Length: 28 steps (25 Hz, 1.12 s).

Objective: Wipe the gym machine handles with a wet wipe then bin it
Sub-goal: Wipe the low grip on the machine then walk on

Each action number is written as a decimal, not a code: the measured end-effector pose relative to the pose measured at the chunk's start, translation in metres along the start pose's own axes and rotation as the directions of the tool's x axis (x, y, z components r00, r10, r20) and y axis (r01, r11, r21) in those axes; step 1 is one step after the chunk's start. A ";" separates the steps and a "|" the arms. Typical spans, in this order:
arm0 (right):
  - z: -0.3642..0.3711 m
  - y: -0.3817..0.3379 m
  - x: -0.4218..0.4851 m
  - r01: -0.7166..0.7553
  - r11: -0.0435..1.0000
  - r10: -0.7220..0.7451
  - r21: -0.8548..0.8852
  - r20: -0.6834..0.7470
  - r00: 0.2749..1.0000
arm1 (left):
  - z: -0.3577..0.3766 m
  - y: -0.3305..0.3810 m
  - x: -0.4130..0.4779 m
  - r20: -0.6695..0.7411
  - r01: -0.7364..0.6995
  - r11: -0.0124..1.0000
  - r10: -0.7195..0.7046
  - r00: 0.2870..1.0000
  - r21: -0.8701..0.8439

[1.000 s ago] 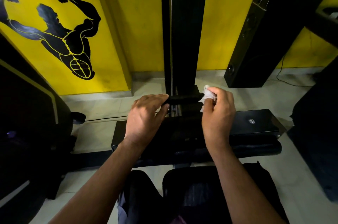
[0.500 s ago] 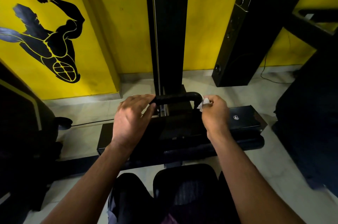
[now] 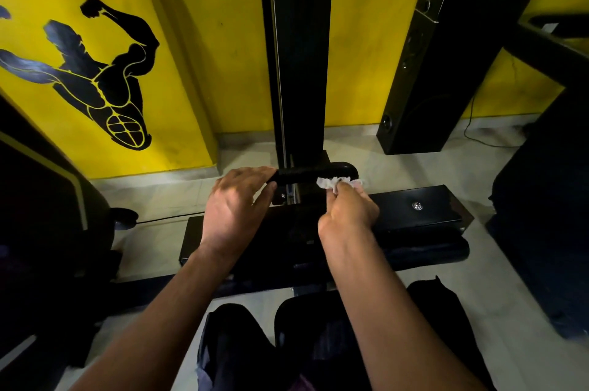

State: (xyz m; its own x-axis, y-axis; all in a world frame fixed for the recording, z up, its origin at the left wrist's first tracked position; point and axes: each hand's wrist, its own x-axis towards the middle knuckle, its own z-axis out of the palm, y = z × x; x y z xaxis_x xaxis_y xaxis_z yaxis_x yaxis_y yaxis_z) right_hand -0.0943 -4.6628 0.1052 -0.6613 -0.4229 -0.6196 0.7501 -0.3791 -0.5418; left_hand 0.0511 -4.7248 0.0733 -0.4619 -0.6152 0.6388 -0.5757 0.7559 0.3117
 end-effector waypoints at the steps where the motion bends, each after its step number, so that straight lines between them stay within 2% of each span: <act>1: 0.006 0.000 -0.005 -0.060 0.998 0.061 0.031 -0.022 0.998 | 0.000 0.000 -0.001 0.000 -0.004 1.000 0.004 1.000 0.006; 4: 0.012 -0.002 -0.018 -0.170 0.985 0.171 0.040 -0.013 0.985 | 0.000 -0.001 -0.003 -0.006 -0.007 1.000 0.007 1.000 0.012; 7: 0.009 0.000 -0.022 -0.125 0.992 0.124 0.015 0.026 0.992 | 0.000 -0.002 -0.004 0.009 0.008 1.000 -0.008 1.000 0.009; 10: 0.002 0.006 -0.024 -0.101 0.990 0.109 -0.096 0.093 0.990 | 0.001 -0.003 -0.003 0.010 0.001 1.000 -0.001 1.000 0.003; 13: 0.002 0.011 -0.018 -0.062 0.989 0.076 -0.136 0.102 0.992 | 0.001 -0.004 -0.002 0.002 -0.014 1.000 0.014 1.000 0.010; 17: 0.005 0.021 -0.025 -0.120 0.973 0.150 -0.195 0.148 0.978 | 0.002 -0.004 0.000 -0.005 0.002 1.000 -0.002 1.000 -0.008; 19: 0.006 0.029 -0.028 -0.110 0.974 0.144 -0.198 0.165 0.976 | 0.004 -0.005 -0.001 -0.007 0.005 1.000 -0.005 1.000 -0.005; 22: 0.007 0.035 -0.031 -0.178 0.968 0.215 -0.176 0.216 0.952 | 0.003 -0.006 -0.001 -0.010 0.028 1.000 -0.028 1.000 -0.007; 25: 0.006 0.048 -0.030 -0.098 0.961 0.156 -0.260 0.211 0.965 | 0.000 -0.003 -0.002 0.015 0.051 0.999 -0.050 0.999 -0.004; 28: -0.001 0.051 -0.040 0.062 0.918 0.085 -0.392 0.346 0.934 | -0.003 -0.005 0.000 -0.004 0.072 0.995 -0.072 0.997 -0.068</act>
State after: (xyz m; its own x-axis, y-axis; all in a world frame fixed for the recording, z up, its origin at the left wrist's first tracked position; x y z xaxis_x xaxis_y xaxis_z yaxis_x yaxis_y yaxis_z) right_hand -0.0296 -4.6644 0.1025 -0.5563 -0.7123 -0.4279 0.6498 -0.0519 -0.7584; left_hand 0.0558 -4.7274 0.0738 -0.4166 -0.6673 0.6174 -0.5604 0.7232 0.4037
